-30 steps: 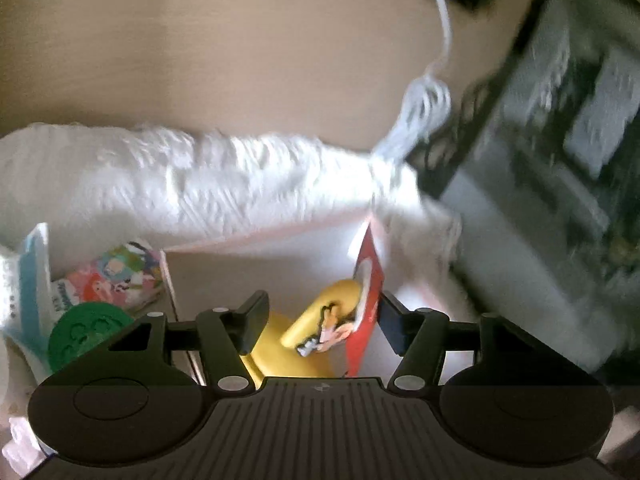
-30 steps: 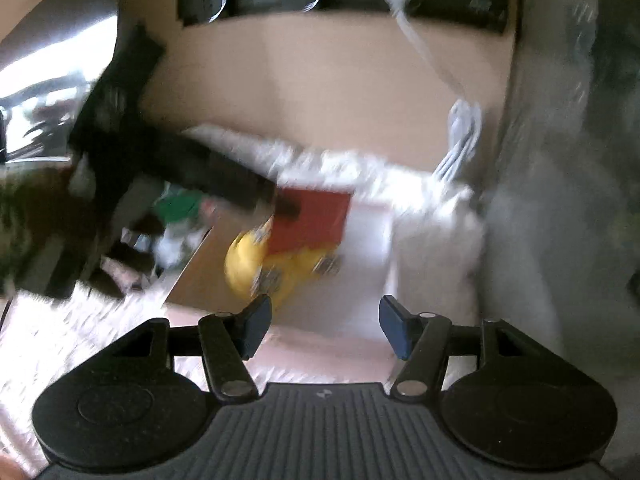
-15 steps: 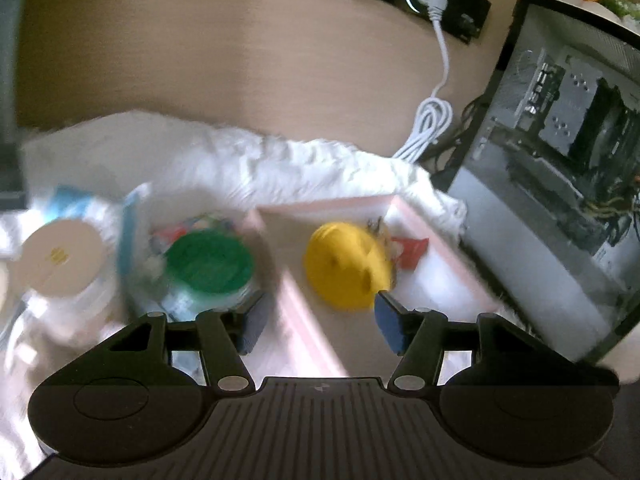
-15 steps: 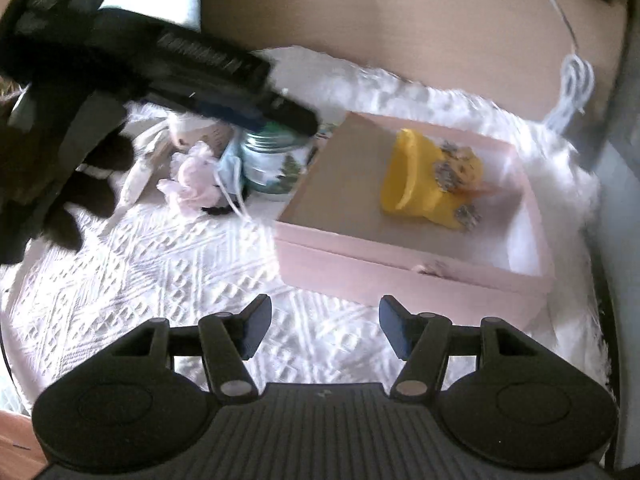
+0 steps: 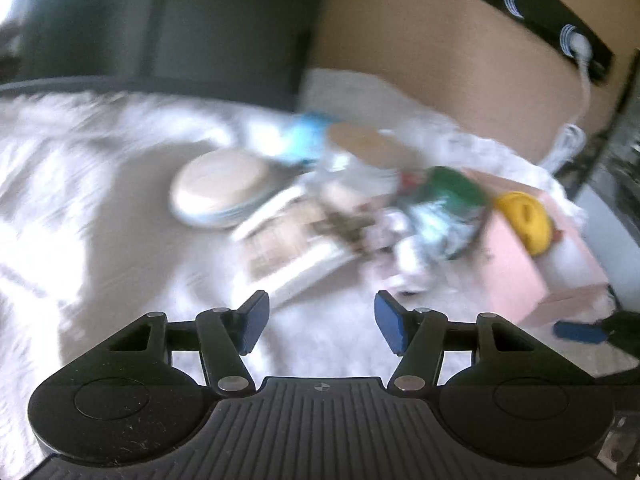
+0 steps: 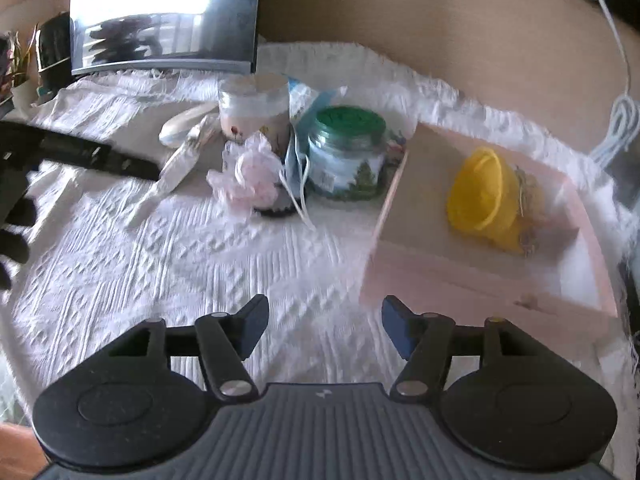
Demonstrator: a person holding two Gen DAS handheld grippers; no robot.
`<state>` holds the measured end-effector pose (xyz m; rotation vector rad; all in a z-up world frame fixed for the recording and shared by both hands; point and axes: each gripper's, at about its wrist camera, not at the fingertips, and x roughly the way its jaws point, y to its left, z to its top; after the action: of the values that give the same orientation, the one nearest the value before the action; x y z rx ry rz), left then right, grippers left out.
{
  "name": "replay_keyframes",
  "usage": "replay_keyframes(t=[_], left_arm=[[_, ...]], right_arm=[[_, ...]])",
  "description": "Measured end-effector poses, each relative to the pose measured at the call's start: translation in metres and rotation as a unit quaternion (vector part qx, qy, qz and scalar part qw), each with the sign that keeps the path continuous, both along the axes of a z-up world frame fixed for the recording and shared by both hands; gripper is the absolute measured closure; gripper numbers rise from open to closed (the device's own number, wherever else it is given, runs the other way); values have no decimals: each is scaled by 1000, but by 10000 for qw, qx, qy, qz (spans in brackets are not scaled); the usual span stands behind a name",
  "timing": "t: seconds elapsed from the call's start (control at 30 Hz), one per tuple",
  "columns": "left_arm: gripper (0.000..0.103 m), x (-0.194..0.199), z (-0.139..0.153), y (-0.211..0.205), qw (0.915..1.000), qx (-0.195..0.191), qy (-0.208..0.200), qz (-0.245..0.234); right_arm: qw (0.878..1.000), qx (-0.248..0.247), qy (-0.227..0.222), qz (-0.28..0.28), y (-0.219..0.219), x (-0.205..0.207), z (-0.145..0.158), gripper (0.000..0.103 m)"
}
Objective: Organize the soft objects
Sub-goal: 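Grasp the round beige compact on its rim with the left tool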
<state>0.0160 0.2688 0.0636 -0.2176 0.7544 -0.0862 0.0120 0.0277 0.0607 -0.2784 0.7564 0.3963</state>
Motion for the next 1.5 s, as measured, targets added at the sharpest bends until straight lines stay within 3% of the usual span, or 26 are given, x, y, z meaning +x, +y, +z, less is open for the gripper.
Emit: replay_keyframes(t=[0.27, 0.47, 0.6, 0.7, 0.77, 0.83, 0.93, 1.13, 1.27, 1.5], left_arm=[[40, -13, -10, 32, 9996, 47, -37, 291], [40, -3, -14, 41, 9996, -203, 16, 220], [40, 15, -2, 40, 9992, -320, -250, 52], [40, 41, 6, 57, 9977, -576, -206, 303], [40, 62, 0, 81, 9907, -1269, 39, 498], [40, 79, -15, 107, 9726, -2105, 332, 925], [40, 89, -36, 132, 9466, -2851, 515, 1414], [39, 108, -62, 141, 9183, -3466, 721, 1774], [39, 123, -65, 139, 9129, -3612, 631, 1795], [49, 130, -83, 144, 8867, -4207, 528, 1844]], right_arm=[[9957, 61, -403, -826, 21, 13, 6, 35], [9985, 10, -196, -520, 30, 0, -1, 34], [9989, -145, -86, -446, 33, -7, -7, 34], [9990, -184, -53, -398, 31, -12, -9, 34], [9992, -154, -39, -372, 32, -13, -8, 34], [9992, -101, -6, -389, 31, -15, -9, 34], [9989, -221, 136, -392, 33, -14, -16, 34], [9977, -262, 243, -581, 27, -11, -21, 34], [9975, -248, 233, -624, 26, -10, -21, 34], [9961, -282, 397, -731, 24, -11, -28, 34]])
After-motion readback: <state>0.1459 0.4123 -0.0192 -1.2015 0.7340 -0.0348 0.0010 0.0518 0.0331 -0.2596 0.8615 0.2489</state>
